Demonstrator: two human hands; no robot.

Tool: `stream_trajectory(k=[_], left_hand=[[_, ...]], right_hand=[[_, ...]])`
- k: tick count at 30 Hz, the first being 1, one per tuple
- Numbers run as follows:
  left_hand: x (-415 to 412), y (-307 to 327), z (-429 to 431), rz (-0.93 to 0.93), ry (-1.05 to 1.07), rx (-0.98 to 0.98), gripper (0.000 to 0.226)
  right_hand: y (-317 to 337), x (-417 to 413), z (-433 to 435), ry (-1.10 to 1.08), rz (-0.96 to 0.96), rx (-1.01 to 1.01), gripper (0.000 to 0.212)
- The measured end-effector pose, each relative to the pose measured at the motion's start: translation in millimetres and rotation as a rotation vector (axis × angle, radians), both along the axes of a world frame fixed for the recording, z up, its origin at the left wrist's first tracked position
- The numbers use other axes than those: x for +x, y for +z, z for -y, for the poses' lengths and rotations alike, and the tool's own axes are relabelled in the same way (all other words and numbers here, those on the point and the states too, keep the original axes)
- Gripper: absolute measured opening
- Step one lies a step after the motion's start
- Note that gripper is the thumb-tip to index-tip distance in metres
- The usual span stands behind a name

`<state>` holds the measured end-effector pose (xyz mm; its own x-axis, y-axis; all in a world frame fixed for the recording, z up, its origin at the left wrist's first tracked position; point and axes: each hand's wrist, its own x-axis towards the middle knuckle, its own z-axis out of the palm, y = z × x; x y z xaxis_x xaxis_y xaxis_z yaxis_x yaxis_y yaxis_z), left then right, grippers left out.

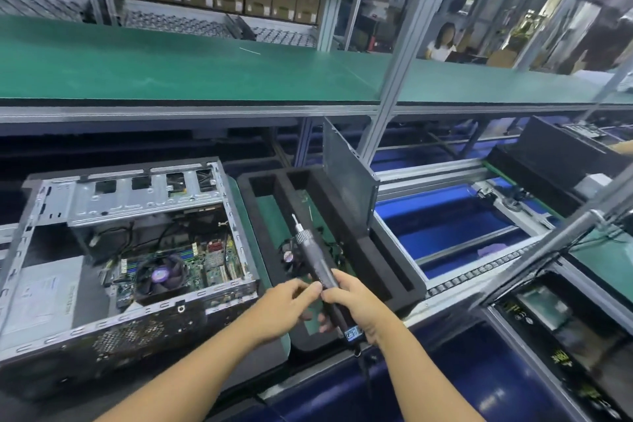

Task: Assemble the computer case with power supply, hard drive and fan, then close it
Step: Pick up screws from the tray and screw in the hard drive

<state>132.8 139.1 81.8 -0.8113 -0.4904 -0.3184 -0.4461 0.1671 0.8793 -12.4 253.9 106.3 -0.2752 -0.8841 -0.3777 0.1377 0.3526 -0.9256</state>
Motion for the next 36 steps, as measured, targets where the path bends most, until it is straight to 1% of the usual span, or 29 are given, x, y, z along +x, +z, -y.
stream_trajectory(k=[1, 2, 3, 4, 5, 6, 8, 10, 12, 13, 14, 15, 17, 19, 20, 21, 22, 24, 27, 30, 31, 34, 36], left_hand=[[-4.5, -9.0, -7.3, 0.025, -0.034, 0.094, 0.083], [-7.5, -17.1, -13.8, 0.049, -0.088, 0.183, 0.085], [-9.5, -23.8, -21.1, 0.067, -0.136, 0.298, 0.079], [-10.8, -28.8, -27.6, 0.076, -0.149, 0.439, 0.076], [-11.6, -35.6, -33.6, 0.081, -0.117, 0.568, 0.078], [-11.4, -43.4, -38.3, 0.103, -0.091, 0.634, 0.082], [-8.1, -61.0, -43.2, 0.2, -0.148, 0.654, 0.092], [-0.6, -79.2, -46.9, 0.314, -0.235, 0.658, 0.099], [8.2, -93.7, -47.7, 0.391, -0.243, 0.638, 0.093], [11.8, -97.8, -47.4, 0.396, -0.234, 0.642, 0.09], [15.5, -98.9, -46.2, 0.368, -0.214, 0.686, 0.088], [19.0, -99.2, -44.9, 0.293, -0.154, 0.757, 0.085], [27.1, -99.5, -39.6, 0.043, 0.077, 0.887, 0.075], [39.3, -91.9, -33.4, -0.221, 0.261, 0.977, 0.052], [47.2, -87.1, -30.4, -0.336, 0.3, 1.0, 0.04], [56.2, -83.5, -28.1, -0.455, 0.307, 1.021, 0.033], [66.0, -80.5, -26.2, -0.569, 0.304, 1.029, 0.032], [88.0, -73.6, -23.1, -0.73, 0.325, 1.052, 0.039], [128.7, -64.4, -21.3, -0.827, 0.379, 1.024, 0.044], [180.6, -56.5, -24.7, -0.87, 0.499, 0.947, 0.062], [198.3, -54.1, -26.7, -0.887, 0.535, 0.924, 0.062], [253.3, -51.0, -33.9, -0.912, 0.635, 0.866, 0.058], [288.7, -53.4, -41.8, -0.919, 0.699, 0.837, 0.06]], right_hand=[[-5.5, -5.7, 1.1, 0.022, -0.01, -0.003, 0.037], [-10.0, -11.7, 3.1, 0.057, -0.028, 0.0, 0.036], [-14.4, -16.4, 5.6, 0.097, -0.036, 0.004, 0.034], [-17.7, -20.0, 8.1, 0.13, -0.023, 0.01, 0.032], [-22.7, -23.1, 11.2, 0.151, 0.017, 0.018, 0.032], [-28.6, -25.4, 14.1, 0.16, 0.061, 0.025, 0.033], [-42.5, -26.6, 18.3, 0.145, 0.152, 0.03, 0.042], [-56.6, -27.5, 20.0, 0.133, 0.317, 0.015, 0.055], [-65.8, -31.7, 20.3, 0.174, 0.505, -0.006, 0.068], [-68.7, -34.6, 21.2, 0.213, 0.586, -0.014, 0.071], [-70.3, -37.0, 23.1, 0.26, 0.65, -0.023, 0.073], [-71.3, -38.4, 26.0, 0.308, 0.694, -0.033, 0.073], [-71.3, -36.0, 33.7, 0.415, 0.736, -0.065, 0.072], [-68.5, -24.4, 44.1, 0.53, 0.763, -0.088, 0.065], [-65.9, -14.9, 49.8, 0.576, 0.764, -0.077, 0.062], [-63.2, -3.6, 55.2, 0.616, 0.755, -0.059, 0.062], [-60.0, 8.7, 60.2, 0.652, 0.743, -0.041, 0.062], [-55.0, 35.7, 68.2, 0.715, 0.723, -0.01, 0.065], [-47.9, 86.8, 77.6, 0.793, 0.687, 0.028, 0.073], [-42.5, 145.5, 85.3, 0.864, 0.623, 0.062, 0.077], [-41.2, 164.6, 87.8, 0.881, 0.606, 0.076, 0.076], [-42.3, 220.1, 93.5, 0.941, 0.576, 0.115, 0.066], [-47.3, 256.0, 94.9, 0.988, 0.585, 0.151, 0.058]])
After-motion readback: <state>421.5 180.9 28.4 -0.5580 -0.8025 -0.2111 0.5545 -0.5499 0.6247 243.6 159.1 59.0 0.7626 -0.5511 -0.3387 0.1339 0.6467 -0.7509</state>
